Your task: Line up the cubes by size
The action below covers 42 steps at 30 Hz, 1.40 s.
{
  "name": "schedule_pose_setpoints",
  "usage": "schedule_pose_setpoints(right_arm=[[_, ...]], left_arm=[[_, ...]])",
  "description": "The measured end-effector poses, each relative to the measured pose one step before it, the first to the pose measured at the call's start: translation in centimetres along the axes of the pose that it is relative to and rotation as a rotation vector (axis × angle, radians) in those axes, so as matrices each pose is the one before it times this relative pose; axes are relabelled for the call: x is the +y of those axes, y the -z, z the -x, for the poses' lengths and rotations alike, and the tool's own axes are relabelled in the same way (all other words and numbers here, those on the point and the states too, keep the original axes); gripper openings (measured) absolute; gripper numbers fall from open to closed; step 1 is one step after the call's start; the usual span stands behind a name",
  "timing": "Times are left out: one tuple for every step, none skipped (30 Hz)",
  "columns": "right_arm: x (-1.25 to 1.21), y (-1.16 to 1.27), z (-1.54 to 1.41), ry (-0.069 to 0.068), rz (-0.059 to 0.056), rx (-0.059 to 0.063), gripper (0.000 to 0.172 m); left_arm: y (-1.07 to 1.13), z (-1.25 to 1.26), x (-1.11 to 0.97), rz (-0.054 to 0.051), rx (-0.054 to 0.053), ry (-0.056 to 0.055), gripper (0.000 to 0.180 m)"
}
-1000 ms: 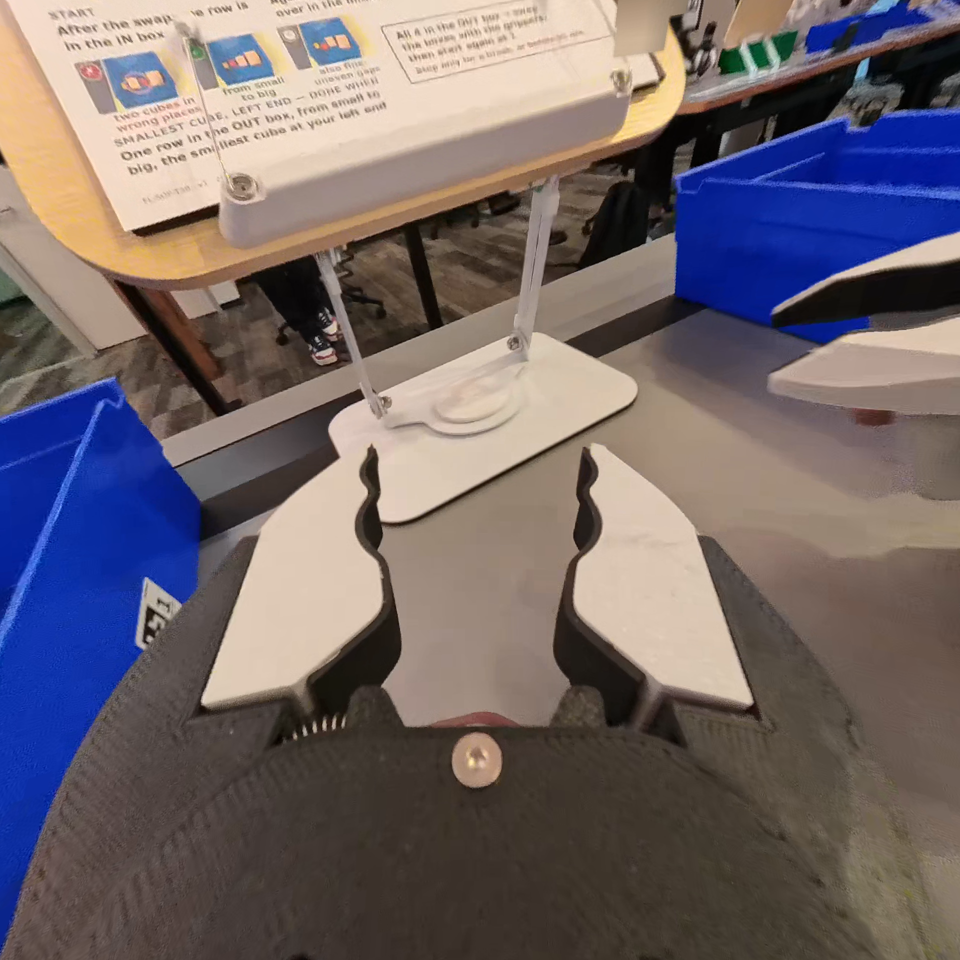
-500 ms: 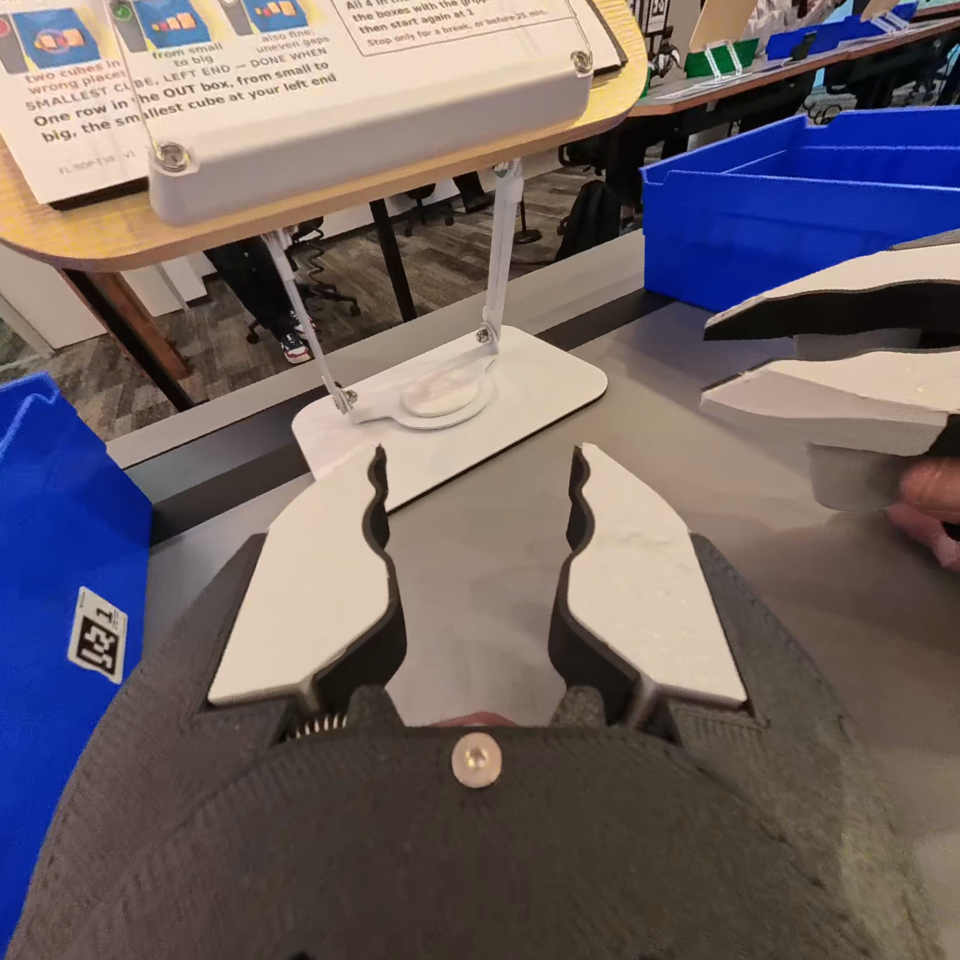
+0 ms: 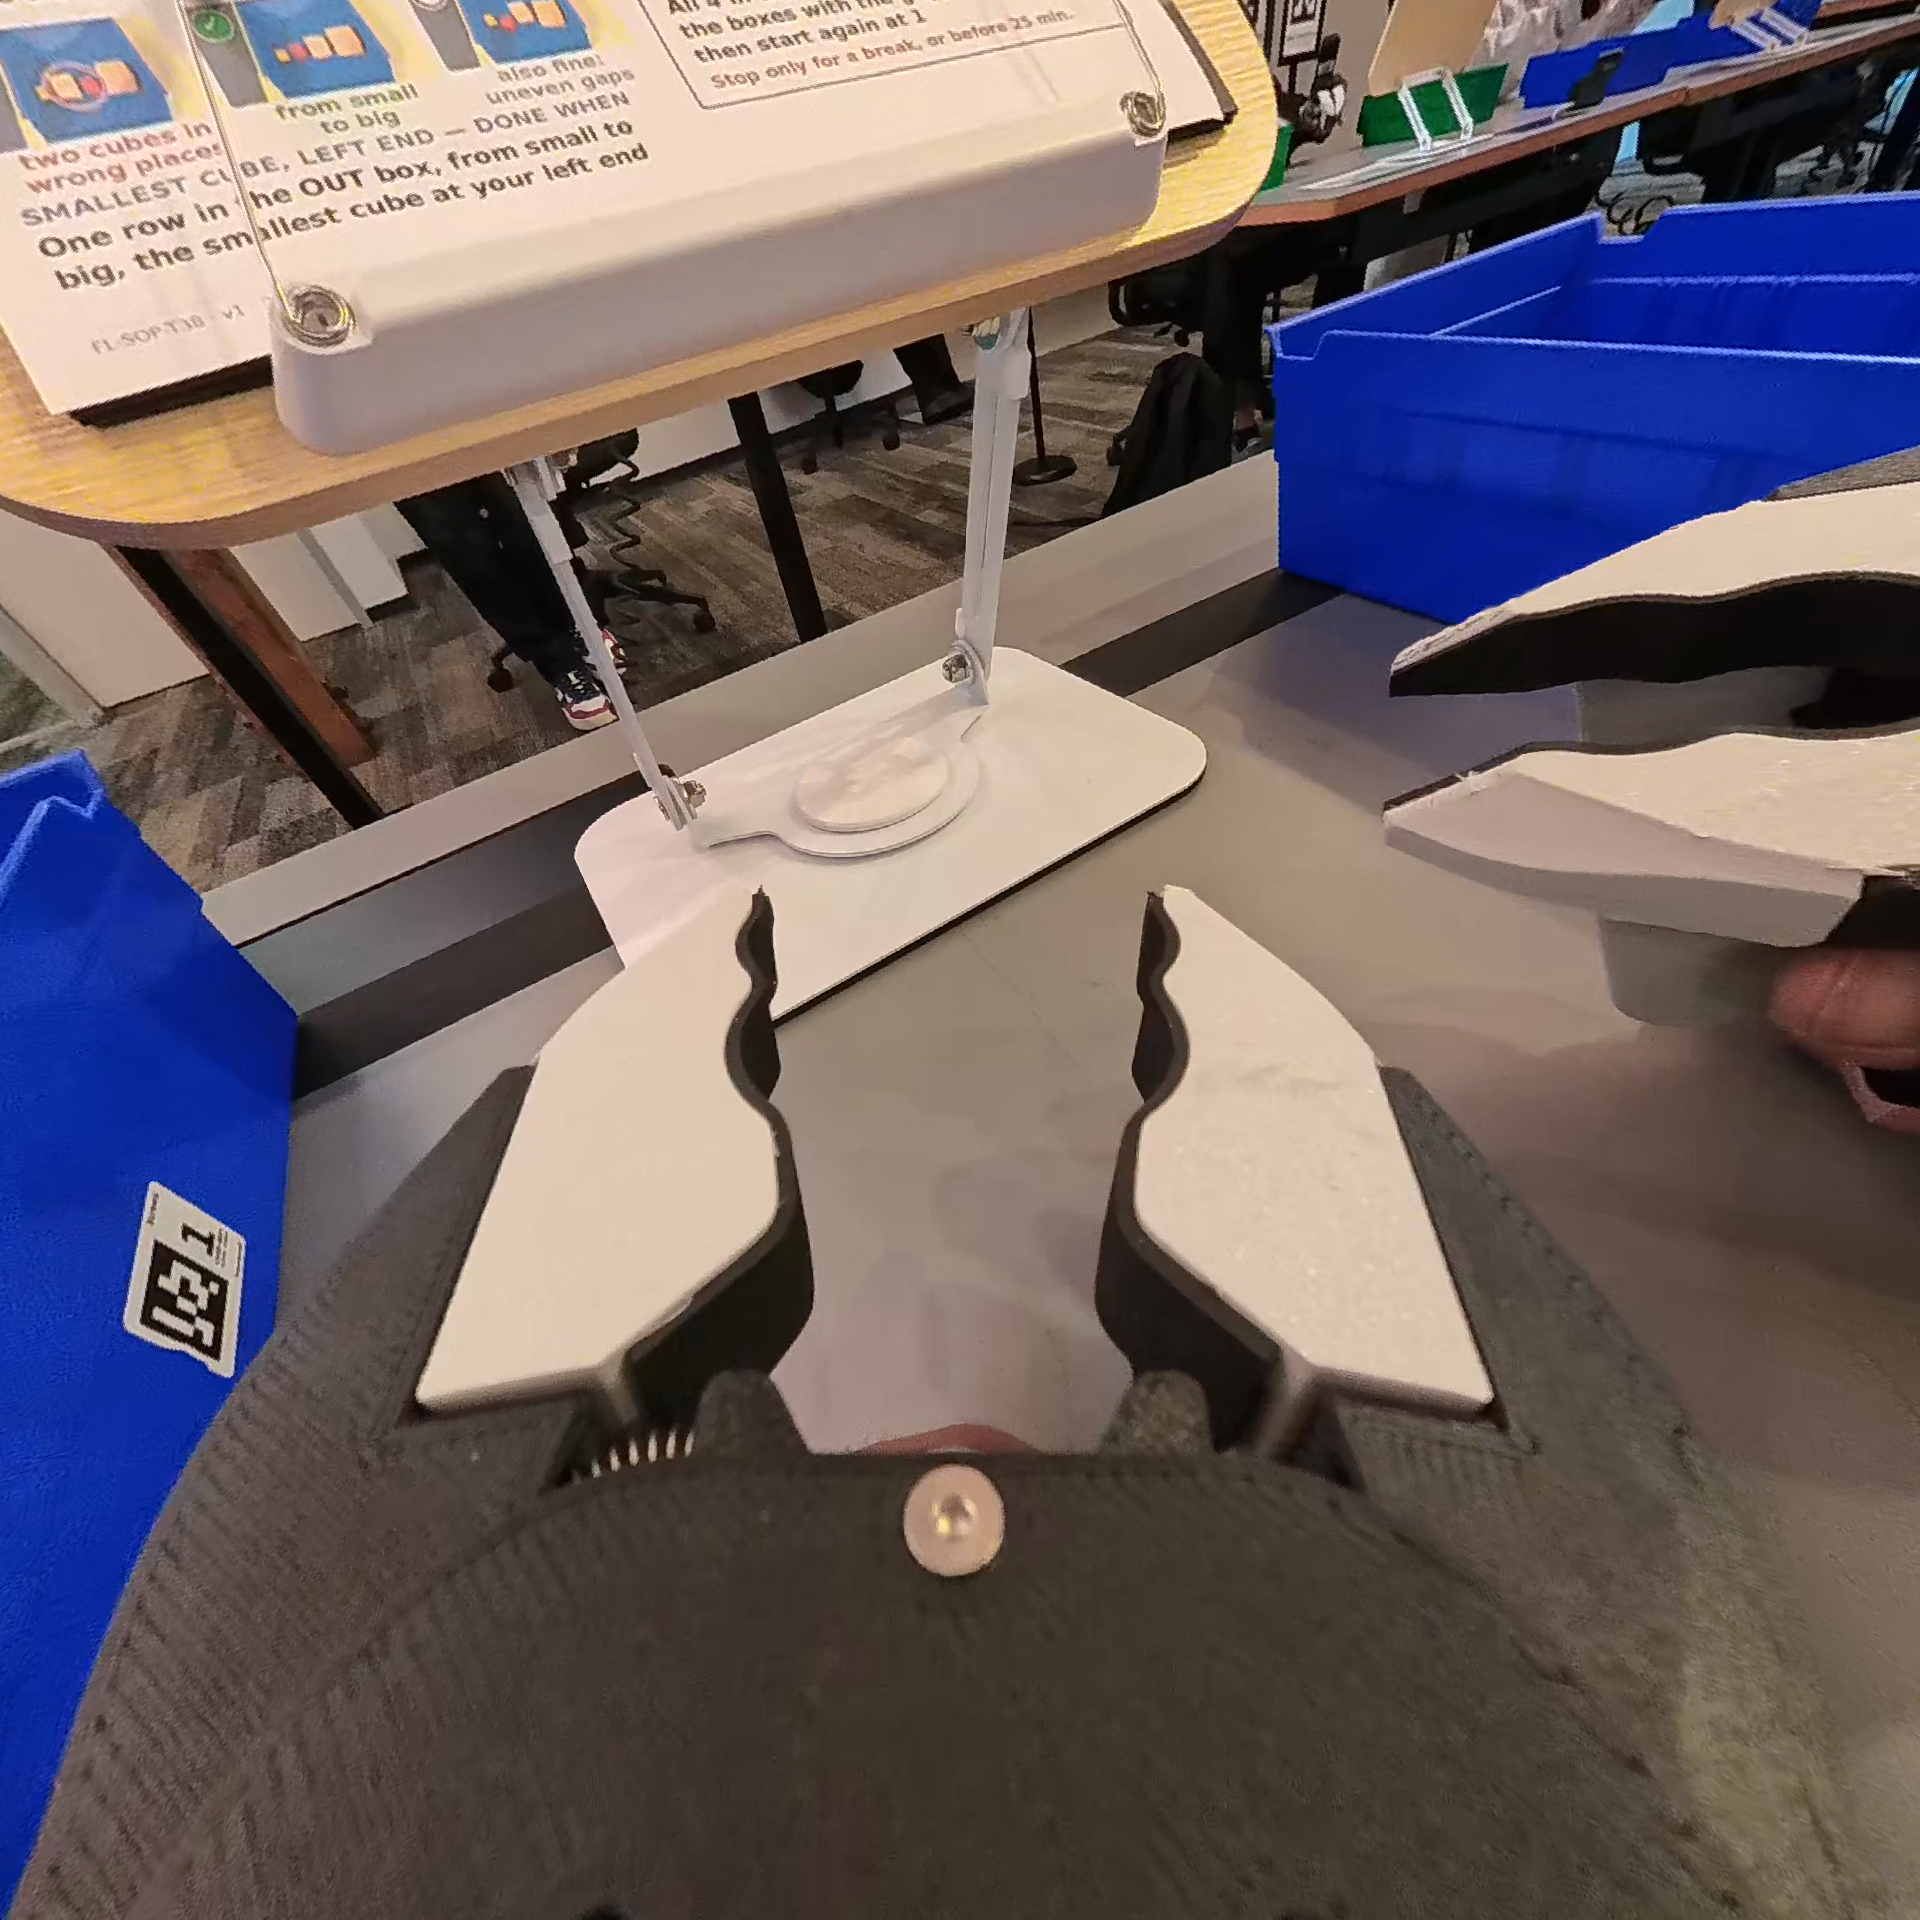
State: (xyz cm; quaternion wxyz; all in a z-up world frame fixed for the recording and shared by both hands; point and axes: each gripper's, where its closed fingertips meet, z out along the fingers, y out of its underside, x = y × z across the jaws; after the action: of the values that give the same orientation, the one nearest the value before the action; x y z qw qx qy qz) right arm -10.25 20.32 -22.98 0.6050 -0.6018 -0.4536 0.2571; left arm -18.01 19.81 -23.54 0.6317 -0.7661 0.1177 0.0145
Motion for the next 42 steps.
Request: schedule_pose_setpoints(right_arm=[[0.024,-0.027,-0.055,0.0044,0.0008,0.0026,0.03],[0.043,-0.038,-0.026,0.0002,0.0022,-0.0018,0.03],[0.025,-0.032,-0.039,-0.0001,0.001,-0.0022,0.03],[0.026,-0.005,-0.099,0.0005,0.0,0.0025,0.029],[0.007,-0.008,-0.058,-0.0025,0.0,0.0,0.029],[0.006,-0.01,0.003,-0.0029,0.0002,-0.0034,0.029],[-0.003,-0.006,0.013,-0.0004,-0.0006,-0.0025,0.029],[0.017,-0.005,0.002,0.0019,0.0007,-0.0006,0.029],[0.029,-0.028,0.059,0.0034,0.0018,-0.0036,0.029],[0.031,-0.028,0.058,0.0044,0.0013,-0.0033,0.029],[0.023,-0.035,0.004,0.0041,0.001,-0.0015,0.029],[0.039,-0.033,-0.038,-0.0001,0.0026,-0.001,0.029],[0.011,-0.005,0.004,-0.0042,0.0002,-0.0038,0.029],[-0.035,0.036,-0.026,-0.0035,-0.003,-0.0012,0.029],[-0.023,0.01,-0.001,-0.0014,-0.0017,-0.001,0.029],[0.023,-0.009,0.036,0.0012,0.0014,-0.0025,0.029],[0.023,-0.028,0.055,0.0032,0.0018,-0.0016,0.029],[0.041,-0.044,0.049,0.0028,0.0033,-0.0017,0.029],[0.066,-0.063,0.063,0.0023,0.0056,-0.0028,0.029],[0.03,-0.028,0.046,0.0024,0.0029,-0.002,0.029],[0.001,-0.01,0.024,0.0017,0.0,-0.0006,0.029],[0.021,-0.017,0.03,0.0011,0.0015,-0.0017,0.029],[0.025,-0.017,0.034,0.0013,0.0021,-0.0011,0.029],[0.021,-0.026,0.042,0.0019,0.0021,-0.0018,0.029],[0.015,-0.01,0.038,0.0021,0.0012,-0.0016,0.029],[0.013,-0.023,0.039,0.0019,0.0012,-0.0019,0.029],[0.032,-0.025,0.052,0.0012,0.0028,-0.0029,0.029],[0.029,-0.032,0.042,0.0012,0.0024,-0.0028,0.029],[0.016,-0.016,0.045,0.0021,0.0016,-0.0018,0.029],[0.027,-0.017,0.051,0.0024,0.0017,-0.0022,0.029],[0.015,-0.017,0.058,0.0021,0.0015,-0.0029,0.029],[0.007,-0.014,0.045,0.0019,0.0007,-0.0021,0.029],[0.005,0.001,0.023,0.0011,0.0007,-0.0014,0.029],[0.016,-0.02,0.035,0.0004,0.0012,-0.0018,0.029],[0.014,-0.021,0.037,0.0012,0.002,-0.0023,0.029],[0.037,-0.024,0.05,0.0027,0.0026,-0.0027,0.029],[0.025,-0.034,0.068,0.0033,0.0024,-0.0025,0.029],[0.001,-0.008,0.065,0.0036,0.0009,-0.0022,0.029],[0.019,-0.016,0.056,0.0026,0.0013,-0.0021,0.029],[0.0,-0.002,0.019,0.001,0.0004,-0.001,0.029],[0.005,-0.003,0.008,-0.0006,0.0003,-0.001,0.029],[0.004,-0.001,0.008,-0.0012,0.0008,-0.0015,0.029]], left_arm=[[0.014,-0.027,-0.019,-0.0005,0.0003,-0.0011,0.066],[0.035,-0.04,-0.068,-0.0023,0.0016,-0.0031,0.066],[0.09,0.04,-0.144,-0.0041,-0.0038,-0.007,0.066],[0.141,0.082,-0.221,-0.0088,-0.0066,-0.0088,0.066],[0.132,0.035,-0.232,-0.0081,-0.002,-0.0064,0.066],[0.168,-0.002,-0.27,-0.0058,0.0017,-0.0061,0.066],[0.266,0.076,-0.504,-0.0153,-0.0024,-0.0046,0.066],[0.319,0.118,-0.75,-0.0244,-0.002,-0.0077,0.065],[0.32,0.107,-0.748,-0.0162,0.0014,-0.0152,0.064],[0.395,0.236,-0.771,-0.0084,-0.0023,-0.0172,0.064],[0.562,0.373,-1.033,-0.021,-0.0037,-0.0146,0.063],[0.681,0.588,-1.074,-0.0215,-0.0076,-0.0216,0.063],[0.726,0.851,-0.872,-0.003,-0.0128,-0.0313,0.061],[0.792,1.116,-0.85,-0.0036,-0.0151,-0.0316,0.059],[0.863,1.258,-0.896,-0.0156,-0.0106,-0.0323,0.058],[0.825,1.548,-0.523,0.0029,-0.0157,-0.0342,0.055],[0.703,1.647,-0.141,0.0197,-0.0089,-0.0356,0.053],[0.567,1.472,0.128,0.0245,0.0115,-0.0362,0.052],[0.482,1.475,0.282,0.0216,0.0121,-0.037,0.056],[0.376,1.383,0.649,0.0348,0.0193,-0.0398,0.053],[0.194,1.096,1.032,0.05,0.0359,-0.0383,0.051],[0.115,1.122,1.091,0.0455,0.0237,-0.0424,0.052],[0.008,0.869,1.028,0.0264,0.0293,-0.0506,0.051],[-0.133,0.628,1.155,0.0237,0.0379,-0.0407,0.052],[-0.3,0.365,1.404,0.0398,0.0508,-0.0232,0.053],[-0.395,0.413,1.501,0.0479,0.0377,-0.02,0.054],[-0.468,0.096,1.158,0.0267,0.0461,-0.0228,0.053],[-0.556,-0.37,1.017,0.0224,0.0669,-0.0215,0.051],[-0.673,-0.211,1.209,0.0387,0.0524,-0.0181,0.049],[-0.824,-0.019,1.287,0.0485,0.0348,-0.0157,0.049],[-0.903,-0.114,0.961,0.0301,0.0332,-0.0184,0.049],[-0.918,-0.155,0.537,0.0094,0.03,-0.014,0.048],[-0.961,-0.207,0.47,0.0135,0.0345,-0.0091,0.048],[-0.951,-0.198,0.542,0.0284,0.0332,-0.0151,0.049],[-0.844,-0.044,0.337,0.0263,0.0181,-0.0281,0.048],[-0.758,-0.148,-0.041,0.0089,0.024,-0.026,0.048],[-0.729,-0.069,-0.207,0.0021,0.025,-0.0118,0.047],[-0.74,-0.019,-0.091,0.0079,0.0269,-0.0042,0.048],[-0.764,-0.061,0.111,0.0162,0.0328,-0.0044,0.049],[-0.783,0.087,0.243,0.0208,0.024,-0.0044,0.051],[-0.762,0.174,0.235,0.0172,0.0197,-0.0007,0.053],[-0.72,-0.071,0.263,0.0171,0.0342,0.0027,0.053]])
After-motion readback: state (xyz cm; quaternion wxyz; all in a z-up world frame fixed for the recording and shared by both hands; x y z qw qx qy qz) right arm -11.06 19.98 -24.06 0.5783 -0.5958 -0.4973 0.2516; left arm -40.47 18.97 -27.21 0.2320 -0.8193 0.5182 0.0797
